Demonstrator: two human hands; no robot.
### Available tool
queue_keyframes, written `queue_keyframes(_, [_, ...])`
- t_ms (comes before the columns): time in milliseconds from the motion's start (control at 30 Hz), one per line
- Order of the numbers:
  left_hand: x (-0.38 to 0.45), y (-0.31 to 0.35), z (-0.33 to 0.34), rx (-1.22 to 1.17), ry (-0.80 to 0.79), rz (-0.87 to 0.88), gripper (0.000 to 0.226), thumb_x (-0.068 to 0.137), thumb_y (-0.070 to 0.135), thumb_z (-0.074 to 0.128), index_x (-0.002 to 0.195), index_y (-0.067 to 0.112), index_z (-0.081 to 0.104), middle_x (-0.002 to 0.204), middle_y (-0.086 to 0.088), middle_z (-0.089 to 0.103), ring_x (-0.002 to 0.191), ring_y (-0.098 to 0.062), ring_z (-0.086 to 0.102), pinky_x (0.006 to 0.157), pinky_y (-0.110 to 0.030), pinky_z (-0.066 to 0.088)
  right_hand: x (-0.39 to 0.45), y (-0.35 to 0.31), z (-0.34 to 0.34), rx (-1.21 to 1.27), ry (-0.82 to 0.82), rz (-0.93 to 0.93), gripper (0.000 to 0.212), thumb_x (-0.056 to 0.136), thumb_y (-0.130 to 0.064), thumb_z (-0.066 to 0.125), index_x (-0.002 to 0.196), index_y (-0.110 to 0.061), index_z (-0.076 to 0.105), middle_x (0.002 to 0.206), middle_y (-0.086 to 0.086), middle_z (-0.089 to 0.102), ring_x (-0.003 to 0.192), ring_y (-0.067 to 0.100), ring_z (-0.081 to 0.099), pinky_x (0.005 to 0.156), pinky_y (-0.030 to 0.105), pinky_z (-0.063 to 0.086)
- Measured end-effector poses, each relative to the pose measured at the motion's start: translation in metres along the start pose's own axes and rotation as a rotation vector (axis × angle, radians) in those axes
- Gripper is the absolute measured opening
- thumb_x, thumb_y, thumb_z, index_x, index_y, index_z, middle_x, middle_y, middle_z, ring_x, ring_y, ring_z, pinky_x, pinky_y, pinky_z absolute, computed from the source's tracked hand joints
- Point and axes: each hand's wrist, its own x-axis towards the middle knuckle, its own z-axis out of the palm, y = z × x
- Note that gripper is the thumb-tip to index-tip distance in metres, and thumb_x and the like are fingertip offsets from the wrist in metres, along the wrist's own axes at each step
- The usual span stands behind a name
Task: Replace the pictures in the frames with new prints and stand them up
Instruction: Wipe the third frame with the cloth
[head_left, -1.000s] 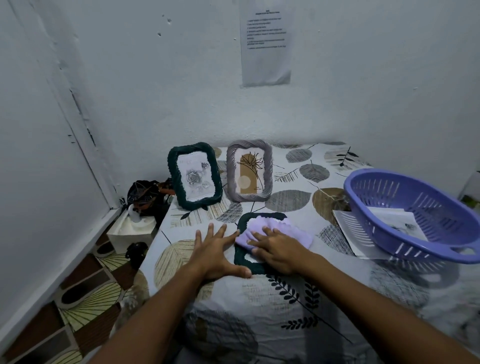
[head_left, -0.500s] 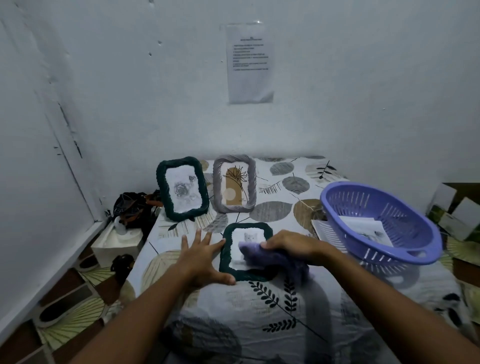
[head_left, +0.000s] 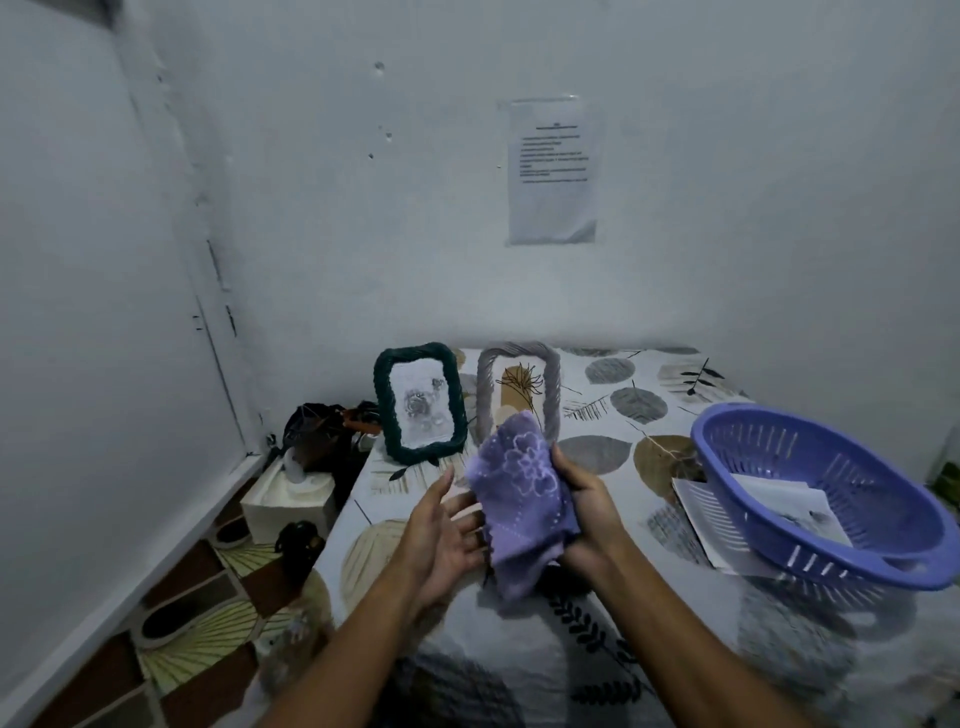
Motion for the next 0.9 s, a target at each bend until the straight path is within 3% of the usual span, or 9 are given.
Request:
queue_keyframes(100, [-0.006, 0.007, -0.012, -0.102, 0.062, 0.03, 0.055, 0.074, 0.034, 0.067, 0.117, 0.0, 0.057, 0.109, -0.022, 0.066, 0.097, -0.035, 0.063, 0.078, -0.045, 0.053, 0.01, 0.013, 0.017, -0.039, 0.024, -0.021, 0.035, 0.093, -0.031, 0.048, 0.107, -0.005, 0.066, 0.103, 0.017, 0.068, 0.096, 0.03, 0.062, 0.103, 0.047, 0.04])
queue_keyframes(233, [-0.012, 0.026, -0.039, -0.038, 0.105, 0.021, 0.056, 0.076, 0.014, 0.069, 0.125, -0.008, 0.053, 0.122, -0.027, 0.062, 0.11, -0.036, 0.06, 0.092, -0.047, 0.051, 0.02, 0.026, 0.033, -0.168, 0.037, 0.008, 0.032, 0.091, -0.032, 0.051, 0.103, -0.007, 0.067, 0.104, 0.016, 0.07, 0.099, 0.03, 0.063, 0.103, 0.047, 0.042])
queue_keyframes(367, [-0.016, 0.05, -0.061, 0.129, 0.176, 0.053, 0.055, 0.077, 0.001, 0.064, 0.128, -0.012, 0.048, 0.131, -0.032, 0.053, 0.109, -0.037, 0.055, 0.107, -0.05, 0.04, 0.034, 0.04, 0.031, -0.478, 0.142, 0.044, 0.029, 0.096, -0.027, 0.051, 0.107, -0.006, 0.068, 0.099, 0.013, 0.073, 0.094, 0.027, 0.067, 0.09, 0.042, 0.052])
queue_keyframes(467, [-0.018, 0.068, -0.07, 0.286, 0.261, 0.065, 0.029, 0.086, -0.003, 0.059, 0.114, -0.01, 0.055, 0.109, -0.028, 0.062, 0.094, -0.034, 0.059, 0.091, -0.045, 0.05, 0.046, 0.047, 0.027, -0.677, 0.202, 0.073, 0.021, 0.093, -0.017, 0.055, 0.104, -0.004, 0.068, 0.101, 0.015, 0.072, 0.1, 0.032, 0.065, 0.093, 0.048, 0.051])
queue_keyframes(533, [-0.017, 0.078, -0.076, 0.39, 0.294, 0.067, 0.015, 0.088, -0.003, 0.059, 0.102, -0.006, 0.059, 0.096, -0.019, 0.063, 0.085, -0.029, 0.059, 0.079, -0.039, 0.052, 0.055, 0.05, 0.026, -0.791, 0.249, 0.067, 0.015, 0.092, -0.007, 0.056, 0.1, -0.005, 0.068, 0.1, 0.015, 0.071, 0.094, 0.03, 0.066, 0.075, 0.041, 0.056])
queue_keyframes(633, [-0.007, 0.084, -0.087, 0.529, 0.359, 0.058, 0.015, 0.084, -0.005, 0.063, 0.099, -0.003, 0.062, 0.093, -0.017, 0.065, 0.082, -0.028, 0.062, 0.076, -0.038, 0.054, 0.073, 0.057, 0.023, -0.936, 0.337, 0.03, 0.01, 0.085, -0.002, 0.065, 0.094, -0.004, 0.069, 0.098, 0.018, 0.07, 0.08, 0.027, 0.067, 0.059, 0.033, 0.054])
queue_keyframes(700, [0.003, 0.084, -0.097, 0.624, 0.414, 0.064, 0.014, 0.082, -0.006, 0.067, 0.094, 0.0, 0.065, 0.092, -0.017, 0.067, 0.079, -0.026, 0.063, 0.066, -0.034, 0.053, 0.084, 0.062, 0.02, -1.075, 0.376, 0.022, 0.011, 0.08, -0.004, 0.071, 0.091, -0.002, 0.067, 0.093, 0.017, 0.07, 0.075, 0.025, 0.067, 0.059, 0.034, 0.056])
queue_keyframes(767, [0.014, 0.08, -0.106, 0.71, 0.458, 0.085, 0.014, 0.078, -0.006, 0.071, 0.089, 0.003, 0.068, 0.096, -0.018, 0.068, 0.081, -0.026, 0.063, 0.067, -0.032, 0.051, 0.091, 0.067, 0.015, -1.238, 0.408, 0.021, 0.018, 0.076, -0.01, 0.077, 0.087, -0.002, 0.065, 0.086, 0.014, 0.069, 0.078, 0.025, 0.068, 0.068, 0.037, 0.059])
queue_keyframes(900, [0.025, 0.073, -0.11, 1.032, 0.54, 0.172, 0.017, 0.074, 0.009, 0.081, 0.073, 0.011, 0.064, 0.078, -0.006, 0.063, 0.076, -0.02, 0.058, 0.068, -0.027, 0.046, 0.091, 0.07, 0.016, -1.648, 0.358, -0.038, 0.019, 0.075, -0.016, 0.072, 0.074, -0.008, 0.055, 0.078, 0.009, 0.059, 0.077, 0.022, 0.061, 0.062, 0.027, 0.046])
